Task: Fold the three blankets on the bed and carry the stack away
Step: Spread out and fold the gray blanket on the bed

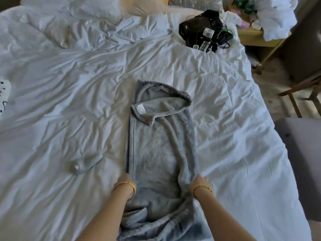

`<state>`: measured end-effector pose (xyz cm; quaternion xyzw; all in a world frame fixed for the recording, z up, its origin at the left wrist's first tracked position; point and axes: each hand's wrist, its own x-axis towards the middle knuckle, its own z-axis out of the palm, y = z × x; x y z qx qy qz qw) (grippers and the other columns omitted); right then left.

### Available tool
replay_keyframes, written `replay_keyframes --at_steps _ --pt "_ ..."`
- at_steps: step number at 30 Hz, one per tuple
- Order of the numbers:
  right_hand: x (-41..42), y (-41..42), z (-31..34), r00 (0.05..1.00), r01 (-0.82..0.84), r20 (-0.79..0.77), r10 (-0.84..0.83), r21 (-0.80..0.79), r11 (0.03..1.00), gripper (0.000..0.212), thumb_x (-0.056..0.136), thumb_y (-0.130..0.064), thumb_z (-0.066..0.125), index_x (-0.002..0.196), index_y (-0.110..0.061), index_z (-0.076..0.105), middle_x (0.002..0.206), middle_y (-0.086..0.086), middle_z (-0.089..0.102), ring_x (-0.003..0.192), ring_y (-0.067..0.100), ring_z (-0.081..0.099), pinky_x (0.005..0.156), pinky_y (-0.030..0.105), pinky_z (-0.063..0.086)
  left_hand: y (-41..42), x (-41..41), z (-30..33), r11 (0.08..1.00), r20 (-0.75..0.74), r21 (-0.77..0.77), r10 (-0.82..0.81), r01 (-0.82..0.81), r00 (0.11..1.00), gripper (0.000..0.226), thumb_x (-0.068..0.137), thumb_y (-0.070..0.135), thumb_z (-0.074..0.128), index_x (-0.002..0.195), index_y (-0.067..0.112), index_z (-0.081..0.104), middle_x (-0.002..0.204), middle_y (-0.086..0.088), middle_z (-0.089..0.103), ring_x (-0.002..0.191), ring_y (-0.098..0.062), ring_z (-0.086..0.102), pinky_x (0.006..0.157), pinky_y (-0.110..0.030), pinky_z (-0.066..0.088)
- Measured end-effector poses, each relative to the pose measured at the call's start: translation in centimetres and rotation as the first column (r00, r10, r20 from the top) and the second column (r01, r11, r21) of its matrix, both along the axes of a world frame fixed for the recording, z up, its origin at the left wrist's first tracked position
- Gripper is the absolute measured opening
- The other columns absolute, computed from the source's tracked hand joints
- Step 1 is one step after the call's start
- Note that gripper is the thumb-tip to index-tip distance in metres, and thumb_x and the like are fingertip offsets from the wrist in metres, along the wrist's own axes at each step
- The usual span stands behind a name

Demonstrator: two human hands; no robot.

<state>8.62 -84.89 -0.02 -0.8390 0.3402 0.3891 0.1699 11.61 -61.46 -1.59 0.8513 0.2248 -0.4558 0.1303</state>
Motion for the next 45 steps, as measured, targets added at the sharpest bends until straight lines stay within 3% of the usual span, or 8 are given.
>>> replay_keyframes --at_steps 8,12,19,27,29,32,39,45 --pt "13.9 2.1 -1.3 0.865 -0.251 0.427 0.263 -0.086 0.964 0.040 0.094 -0.009 0.038 0.133 -0.012 0.037 0.137 0.011 0.039 0.126 0.029 0.038 0.103 0.040 0.037 -2.5 14.0 -0.4 0.981 0.433 -0.012 -0.172 0.196 0.885 0.050 0.094 0.021 0.049 0.140 0.013 0.030 0.132 -0.014 0.049 0.117 -0.031 0.051 0.095 -0.039 0.047" --pt "20.0 3.2 -4.1 0.725 -0.364 0.560 0.401 -0.183 0.913 0.049 0.090 -0.004 0.041 0.137 -0.015 0.033 0.139 0.009 0.037 0.125 0.028 0.037 0.100 0.038 0.036 -3.2 19.9 -2.8 0.897 0.619 0.117 -0.401 0.426 0.675 0.050 0.091 0.024 0.055 0.135 0.015 0.034 0.128 -0.013 0.050 0.115 -0.031 0.050 0.091 -0.041 0.047" --pt "25.6 3.3 -9.0 0.582 -0.534 0.505 0.637 -0.353 0.768 0.056 0.087 -0.006 0.045 0.140 -0.016 0.033 0.147 0.003 0.031 0.143 0.021 0.015 0.116 0.046 0.003 -4.5 24.6 -7.2 0.679 0.591 0.374 -0.699 0.632 0.402 0.039 0.084 0.034 0.053 0.118 0.015 0.047 0.120 -0.005 0.049 0.113 -0.026 0.045 0.090 -0.036 0.036" --pt "32.1 1.4 -8.4 0.531 -0.412 0.647 0.547 -0.367 0.834 0.027 0.084 0.001 0.044 0.109 -0.005 0.053 0.104 0.013 0.061 0.103 0.032 0.054 0.101 0.040 0.029 -4.3 33.4 -6.1 0.949 0.856 0.062 -0.210 0.310 0.473 0.024 0.092 0.015 0.044 0.113 0.004 0.043 0.103 -0.019 0.060 0.079 -0.035 0.057 0.053 -0.031 0.032" --pt "34.6 1.9 -7.2 0.531 -0.308 0.741 0.411 -0.284 0.908 0.023 0.084 0.004 0.043 0.106 -0.001 0.050 0.100 0.020 0.062 0.097 0.036 0.056 0.090 0.041 0.036 -4.3 35.9 -5.7 0.922 0.828 -0.165 -0.062 0.349 0.557 0.041 0.091 0.025 0.051 0.124 0.007 0.036 0.121 -0.017 0.052 0.093 -0.032 0.056 0.065 -0.031 0.042" --pt "37.8 2.0 -6.2 0.637 -0.146 0.752 0.168 -0.096 0.985 0.019 0.098 -0.015 0.035 0.107 -0.003 0.046 0.105 0.022 0.063 0.096 0.039 0.058 0.076 0.038 0.041 -3.4 37.6 -6.1 0.801 0.700 -0.118 -0.352 0.587 0.621 0.079 0.078 0.035 0.070 0.137 0.016 0.021 0.137 -0.013 0.034 0.110 -0.028 0.052 0.085 -0.033 0.046" --pt "39.0 -0.3 -7.7 0.772 -0.207 0.608 0.186 -0.037 0.978 0.030 0.098 -0.031 0.038 0.110 -0.009 0.055 0.108 0.019 0.064 0.100 0.035 0.059 0.082 0.037 0.047 -2.0 39.3 -6.9 0.851 0.573 -0.494 0.164 0.179 0.803 0.029 0.094 0.036 0.049 0.116 0.017 0.054 0.116 -0.007 0.059 0.104 -0.022 0.055 0.080 -0.026 0.039" --pt "40.5 0.3 -7.4 0.683 -0.267 0.693 0.229 -0.054 0.962 0.025 0.097 -0.030 0.041 0.104 -0.010 0.055 0.103 0.014 0.066 0.092 0.032 0.061 0.077 0.035 0.049 -2.3 42.0 -7.1 0.981 0.735 -0.194 0.128 0.026 0.666 0.041 0.100 0.030 0.033 0.097 -0.004 0.056 0.107 -0.027 0.060 0.100 -0.038 0.055 0.073 -0.034 0.036"
